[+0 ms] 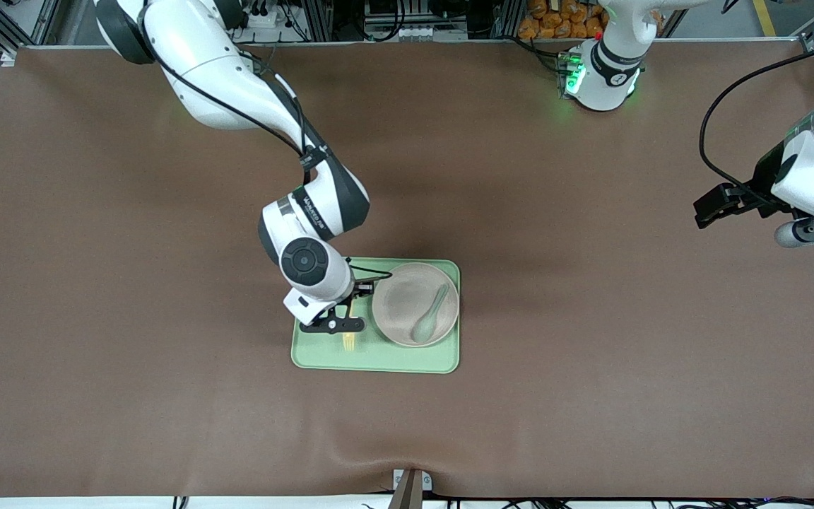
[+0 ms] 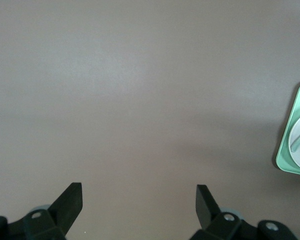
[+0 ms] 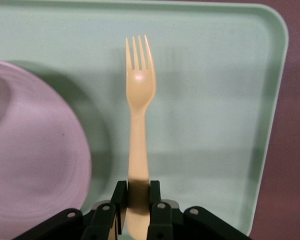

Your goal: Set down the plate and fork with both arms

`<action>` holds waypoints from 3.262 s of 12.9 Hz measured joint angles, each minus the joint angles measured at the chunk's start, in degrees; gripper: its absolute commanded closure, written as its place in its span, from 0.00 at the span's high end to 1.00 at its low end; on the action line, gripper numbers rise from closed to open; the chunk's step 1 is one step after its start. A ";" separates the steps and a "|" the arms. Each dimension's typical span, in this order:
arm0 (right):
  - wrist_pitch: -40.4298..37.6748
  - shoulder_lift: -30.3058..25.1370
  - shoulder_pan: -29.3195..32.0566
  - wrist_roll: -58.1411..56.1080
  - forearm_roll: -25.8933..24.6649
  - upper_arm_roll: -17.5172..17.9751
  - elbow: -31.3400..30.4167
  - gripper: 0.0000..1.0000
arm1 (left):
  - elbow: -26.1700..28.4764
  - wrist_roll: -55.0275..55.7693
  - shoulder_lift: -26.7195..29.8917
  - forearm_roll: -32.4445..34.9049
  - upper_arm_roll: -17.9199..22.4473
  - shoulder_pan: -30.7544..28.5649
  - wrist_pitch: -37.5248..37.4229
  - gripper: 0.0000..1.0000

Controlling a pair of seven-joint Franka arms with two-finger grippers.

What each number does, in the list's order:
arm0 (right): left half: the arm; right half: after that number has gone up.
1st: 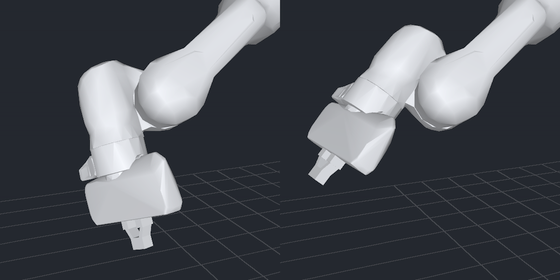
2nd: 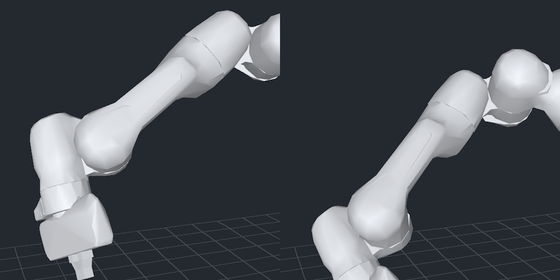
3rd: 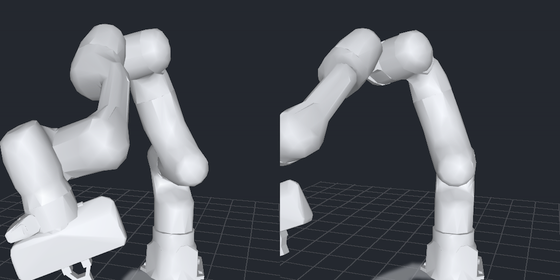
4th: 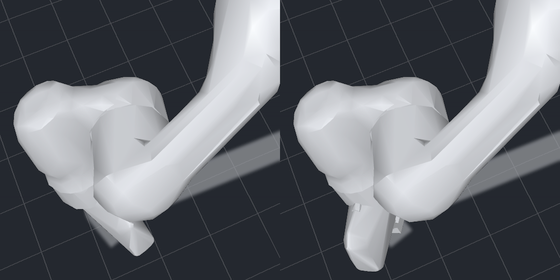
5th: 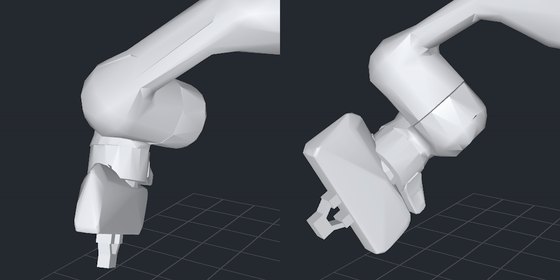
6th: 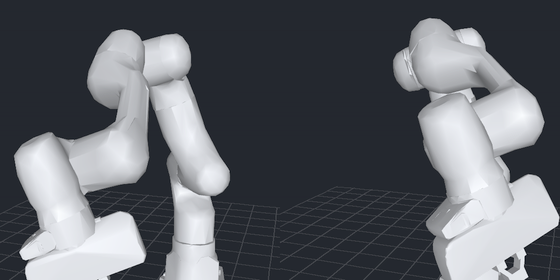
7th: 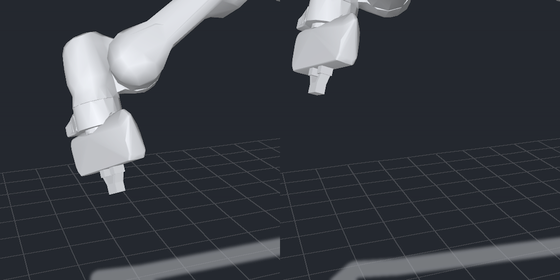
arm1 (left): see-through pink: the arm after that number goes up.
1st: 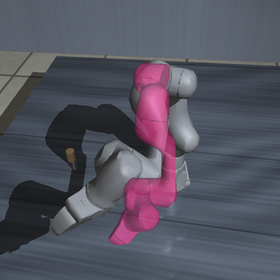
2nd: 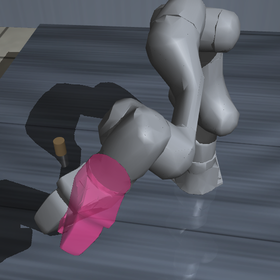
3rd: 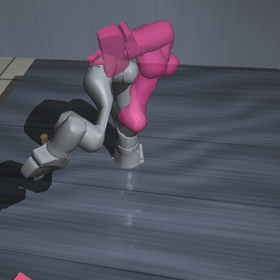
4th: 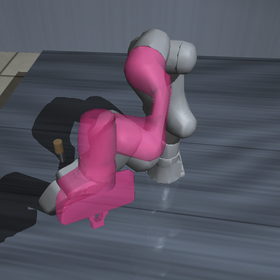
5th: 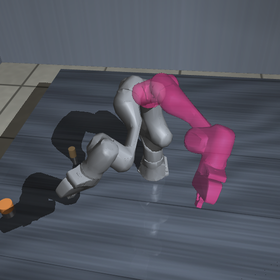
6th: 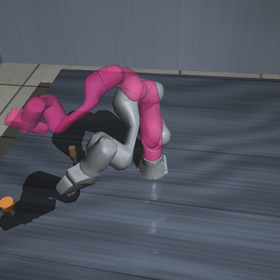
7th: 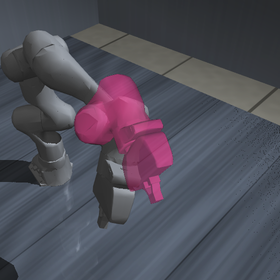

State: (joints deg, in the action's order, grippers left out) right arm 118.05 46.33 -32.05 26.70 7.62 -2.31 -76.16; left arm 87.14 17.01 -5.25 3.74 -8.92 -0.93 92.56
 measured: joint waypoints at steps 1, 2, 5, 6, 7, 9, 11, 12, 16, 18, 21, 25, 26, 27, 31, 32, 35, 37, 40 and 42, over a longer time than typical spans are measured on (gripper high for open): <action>2.51 -0.53 0.48 0.00 0.00 -0.01 -1.87 0.00 | 0.01 0.00 0.00 0.00 0.00 0.00 0.00 1.00; 6.00 -1.44 0.69 0.00 0.00 0.00 -4.75 0.00 | 0.03 0.00 0.00 0.00 0.00 0.00 0.00 1.00; 15.57 -4.78 0.69 0.00 0.00 0.07 -14.66 0.00 | 0.05 0.00 0.00 0.00 -0.01 0.00 0.00 1.00; 17.02 -5.61 0.70 0.00 0.00 0.07 -16.95 0.00 | 0.05 0.00 0.00 0.00 -0.01 0.00 0.00 1.00; 17.67 -6.12 0.74 0.00 0.00 0.03 -18.29 0.00 | 0.06 0.00 0.00 0.00 -0.01 0.00 0.00 1.00; 17.93 -6.76 1.47 -0.41 0.00 -0.11 -19.49 0.00 | 0.10 0.00 0.00 0.00 -0.01 0.00 0.00 1.00; 17.93 -6.91 2.63 -1.15 0.00 -0.14 -19.79 0.00 | 0.20 0.00 -0.01 0.00 -0.01 0.00 0.00 1.00; 17.93 -6.91 2.98 -1.30 0.00 -0.14 -19.84 0.00 | 0.28 0.00 -0.01 0.00 -0.01 0.00 0.00 1.00; 18.04 -6.91 3.05 -1.33 0.00 -0.03 -20.52 0.00 | 0.36 0.00 -0.01 0.00 -0.01 0.00 0.00 1.00; 18.36 -6.90 3.05 -1.33 0.00 -0.02 -21.23 0.00 | 0.37 0.00 -0.01 0.00 0.00 0.00 0.00 1.00; 18.86 -6.90 3.05 -1.33 0.00 0.02 -22.01 0.00 | 0.38 0.00 -0.01 0.00 -0.01 0.00 0.00 1.00; 18.88 -6.90 3.05 -1.35 0.00 0.17 -22.37 1.00 | 0.40 0.00 -0.02 0.00 -0.01 0.00 0.00 1.00; 18.88 -6.90 3.03 -1.36 0.00 0.25 -22.38 1.00 | 0.41 0.00 -0.02 0.00 -0.01 0.00 0.00 1.00; 18.88 -6.90 3.01 -1.37 0.00 0.33 -22.38 1.00 | 0.41 0.00 -0.02 0.00 -0.01 0.00 0.00 1.00; 18.92 -6.91 2.94 -1.44 0.00 0.44 -22.35 1.00 | 0.41 0.00 -0.02 0.00 -0.01 0.00 0.00 1.00; 18.97 -6.97 2.92 -1.45 0.00 0.45 -22.30 1.00 | 0.41 0.00 -0.02 0.00 0.00 0.00 0.00 1.00; 18.98 -8.18 2.85 -1.48 0.00 0.48 -21.92 1.00 | 0.41 0.00 -0.02 0.00 -0.01 0.00 0.00 1.00; 18.12 -10.40 2.83 -1.80 -0.01 0.49 -21.86 1.00 | 0.41 0.00 -0.02 0.00 0.00 0.00 0.00 1.00; 14.47 -14.31 2.96 -2.90 -0.38 0.17 -21.84 1.00 | 0.42 0.00 -0.03 0.00 -0.01 0.00 0.00 1.00; 11.39 -16.86 3.24 -2.99 -2.09 -0.76 -21.82 1.00 | 0.42 0.00 -0.03 0.00 0.00 0.00 0.00 1.00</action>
State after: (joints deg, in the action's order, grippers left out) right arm 129.44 29.47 -28.81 23.72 5.53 -3.08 -97.98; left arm 87.56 17.01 -5.27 3.74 -8.92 -0.93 92.56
